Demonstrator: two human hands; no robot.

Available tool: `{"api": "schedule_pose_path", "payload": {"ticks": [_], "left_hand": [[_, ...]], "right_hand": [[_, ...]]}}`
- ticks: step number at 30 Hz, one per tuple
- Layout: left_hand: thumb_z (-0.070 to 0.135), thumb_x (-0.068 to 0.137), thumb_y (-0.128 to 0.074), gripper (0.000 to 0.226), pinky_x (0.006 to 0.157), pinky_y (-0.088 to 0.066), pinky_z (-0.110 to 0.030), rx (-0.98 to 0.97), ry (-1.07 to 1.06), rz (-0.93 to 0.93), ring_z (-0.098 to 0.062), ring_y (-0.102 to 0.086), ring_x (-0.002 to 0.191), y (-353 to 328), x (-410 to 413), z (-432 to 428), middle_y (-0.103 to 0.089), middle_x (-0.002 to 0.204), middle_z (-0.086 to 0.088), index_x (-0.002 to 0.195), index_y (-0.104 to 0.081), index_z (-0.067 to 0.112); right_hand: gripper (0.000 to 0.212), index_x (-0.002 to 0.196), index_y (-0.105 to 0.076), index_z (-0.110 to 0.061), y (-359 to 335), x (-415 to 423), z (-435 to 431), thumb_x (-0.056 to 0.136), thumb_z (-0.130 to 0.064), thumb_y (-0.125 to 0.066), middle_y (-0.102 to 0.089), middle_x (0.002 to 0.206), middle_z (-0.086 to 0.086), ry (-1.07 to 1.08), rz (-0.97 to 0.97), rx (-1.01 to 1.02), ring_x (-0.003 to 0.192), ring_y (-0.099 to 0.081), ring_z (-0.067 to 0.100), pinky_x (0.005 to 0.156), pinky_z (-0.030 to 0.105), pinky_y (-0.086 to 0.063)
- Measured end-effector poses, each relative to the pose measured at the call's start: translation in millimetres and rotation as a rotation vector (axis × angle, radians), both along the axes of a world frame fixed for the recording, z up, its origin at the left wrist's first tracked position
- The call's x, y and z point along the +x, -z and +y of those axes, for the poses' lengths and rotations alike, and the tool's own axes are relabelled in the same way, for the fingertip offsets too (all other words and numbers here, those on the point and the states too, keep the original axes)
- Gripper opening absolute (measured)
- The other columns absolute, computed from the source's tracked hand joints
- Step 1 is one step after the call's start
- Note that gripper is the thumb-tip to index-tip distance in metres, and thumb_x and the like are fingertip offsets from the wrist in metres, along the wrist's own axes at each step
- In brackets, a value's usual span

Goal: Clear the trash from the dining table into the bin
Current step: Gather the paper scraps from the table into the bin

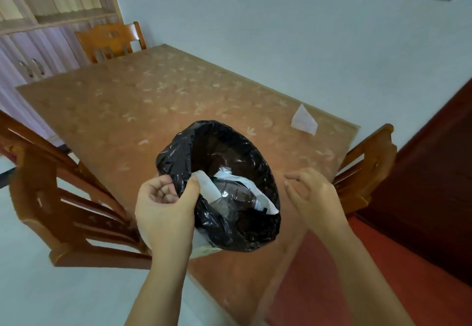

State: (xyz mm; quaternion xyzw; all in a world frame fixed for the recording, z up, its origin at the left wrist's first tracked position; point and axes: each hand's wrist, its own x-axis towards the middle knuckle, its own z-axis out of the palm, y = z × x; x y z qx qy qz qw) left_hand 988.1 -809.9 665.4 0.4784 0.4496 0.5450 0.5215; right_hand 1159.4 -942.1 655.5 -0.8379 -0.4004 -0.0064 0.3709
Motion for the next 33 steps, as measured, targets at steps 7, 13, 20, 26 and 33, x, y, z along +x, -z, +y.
{"api": "schedule_pose_path", "payload": {"ticks": [7, 13, 20, 26, 33], "left_hand": [[0.036, 0.056, -0.074, 0.029, 0.057, -0.042, -0.017, 0.042, 0.018, 0.002, 0.005, -0.044, 0.049, -10, 83, -86, -0.049, 0.066, 0.009, 0.077, -0.054, 0.03], [0.018, 0.071, -0.074, 0.022, 0.05, -0.038, -0.01, 0.074, 0.017, -0.104, 0.004, -0.041, 0.046, -16, 163, -163, -0.045, 0.064, 0.006, 0.077, -0.053, 0.024], [0.021, 0.071, -0.073, 0.019, 0.055, -0.041, -0.012, 0.064, -0.023, -0.132, 0.001, -0.043, 0.051, -20, 219, -191, -0.046, 0.063, 0.006, 0.077, -0.054, 0.02], [0.022, 0.068, -0.073, 0.022, 0.053, -0.038, -0.014, 0.096, -0.05, -0.133, -0.003, -0.039, 0.054, -13, 267, -175, -0.043, 0.065, 0.005, 0.077, -0.052, 0.021], [0.014, 0.074, -0.071, 0.023, 0.054, -0.038, -0.012, 0.074, -0.164, -0.179, -0.002, -0.04, 0.054, -2, 335, -113, -0.043, 0.065, 0.004, 0.076, -0.051, 0.022]], "right_hand": [[0.009, 0.089, -0.067, -0.011, 8, 69, -109, 0.081, -0.012, -0.063, -0.064, 0.086, 0.002, 0.135, -0.072, 0.08, 0.081, -0.059, 0.016, 0.071, 0.024, -0.044], [0.012, 0.093, -0.066, -0.013, 2, 148, -208, 0.082, -0.015, -0.062, -0.066, 0.091, 0.001, 0.157, -0.079, 0.085, 0.087, -0.059, 0.015, 0.073, 0.024, -0.044], [0.013, 0.095, -0.065, -0.016, 6, 216, -238, 0.083, -0.016, -0.061, -0.064, 0.092, -0.001, 0.112, -0.031, 0.08, 0.09, -0.058, 0.015, 0.075, 0.025, -0.042], [0.014, 0.096, -0.065, -0.015, 13, 266, -210, 0.083, -0.017, -0.06, -0.065, 0.096, 0.0, 0.044, -0.01, 0.081, 0.094, -0.058, 0.015, 0.082, 0.03, -0.047], [0.013, 0.095, -0.064, -0.02, 21, 349, -131, 0.084, -0.02, -0.059, -0.062, 0.094, -0.007, -0.051, 0.0, -0.011, 0.092, -0.055, 0.009, 0.08, 0.024, -0.043]]}}
